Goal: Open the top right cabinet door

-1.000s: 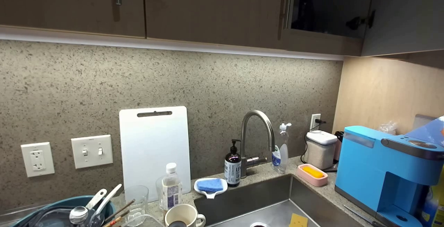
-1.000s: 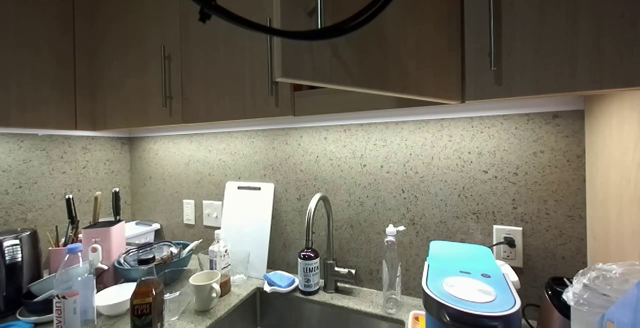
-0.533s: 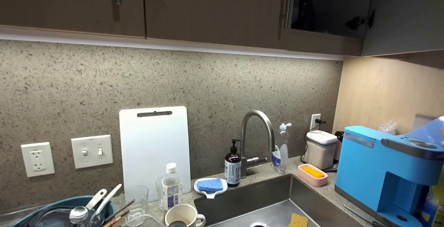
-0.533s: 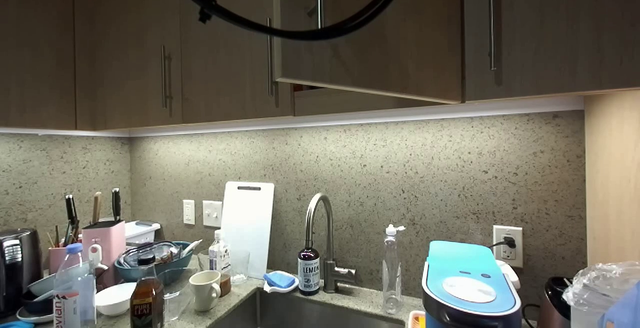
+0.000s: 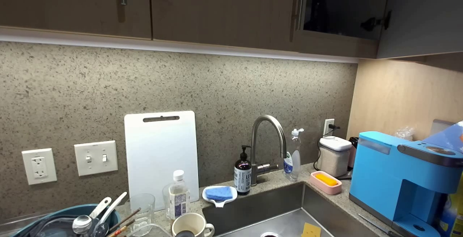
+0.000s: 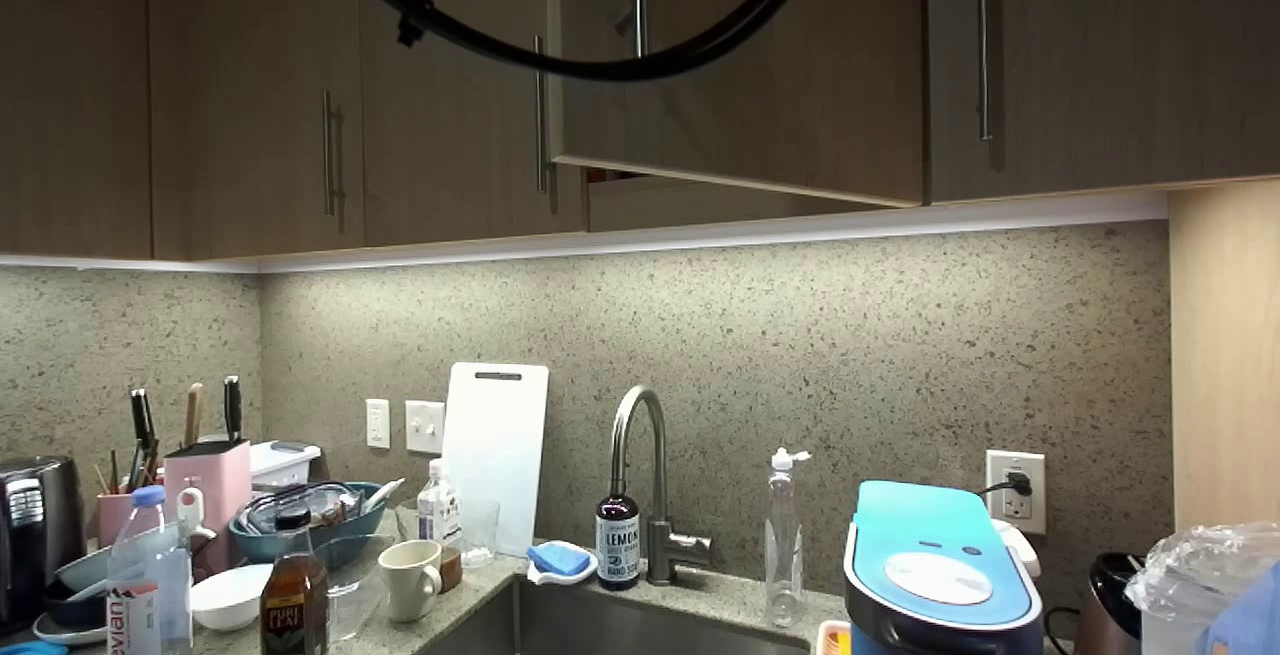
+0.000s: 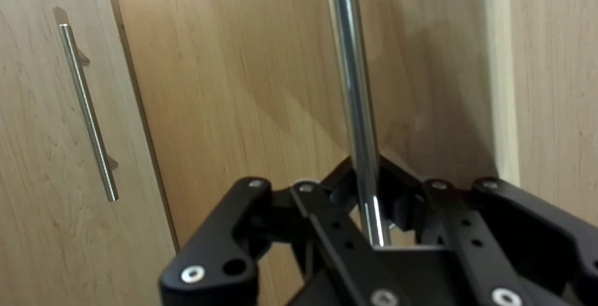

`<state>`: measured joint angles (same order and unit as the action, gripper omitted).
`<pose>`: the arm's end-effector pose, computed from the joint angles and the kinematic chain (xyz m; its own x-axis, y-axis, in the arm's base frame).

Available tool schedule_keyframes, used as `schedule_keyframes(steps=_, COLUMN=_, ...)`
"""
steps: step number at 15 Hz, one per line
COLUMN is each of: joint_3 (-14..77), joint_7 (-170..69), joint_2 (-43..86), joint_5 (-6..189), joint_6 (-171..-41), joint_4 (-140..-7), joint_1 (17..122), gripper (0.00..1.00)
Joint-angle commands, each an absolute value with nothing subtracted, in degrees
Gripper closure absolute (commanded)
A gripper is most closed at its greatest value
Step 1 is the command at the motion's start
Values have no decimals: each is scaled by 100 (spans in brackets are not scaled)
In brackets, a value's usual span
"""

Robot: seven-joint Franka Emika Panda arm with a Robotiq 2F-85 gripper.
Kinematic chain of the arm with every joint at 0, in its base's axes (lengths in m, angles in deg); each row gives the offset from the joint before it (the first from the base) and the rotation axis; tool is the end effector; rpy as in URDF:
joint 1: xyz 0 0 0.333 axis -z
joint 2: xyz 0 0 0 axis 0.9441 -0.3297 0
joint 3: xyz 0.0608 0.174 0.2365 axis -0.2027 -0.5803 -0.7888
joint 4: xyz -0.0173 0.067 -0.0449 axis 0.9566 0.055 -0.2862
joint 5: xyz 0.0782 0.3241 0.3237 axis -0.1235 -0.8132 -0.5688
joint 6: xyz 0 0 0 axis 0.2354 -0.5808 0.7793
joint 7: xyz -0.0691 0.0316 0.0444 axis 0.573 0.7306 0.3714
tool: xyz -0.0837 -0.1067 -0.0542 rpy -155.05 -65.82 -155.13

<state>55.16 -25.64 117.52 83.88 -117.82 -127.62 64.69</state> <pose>0.2809 -0.1971 0.7290 0.1819 -0.1624 0.9698 0.1103 -0.9767 -0.1842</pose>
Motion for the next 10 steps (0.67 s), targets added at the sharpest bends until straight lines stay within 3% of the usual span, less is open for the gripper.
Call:
schedule_keyframes(steps=1, joint_3=5672, joint_7=-2881, joint_2=11508, joint_5=8453, joint_6=-11975, joint_4=-12514, joint_1=6913, gripper=98)
schedule_keyframes(steps=9, joint_3=5697, joint_7=-2860, joint_2=11522, joint_5=8463, joint_6=-11940, joint_4=-12495, joint_1=6921, gripper=98)
schedule_keyframes(steps=10, joint_3=5527, joint_7=-2578, joint_2=11759, joint_5=8412, joint_6=-11772, joint_4=-12754, joint_1=6455, gripper=92)
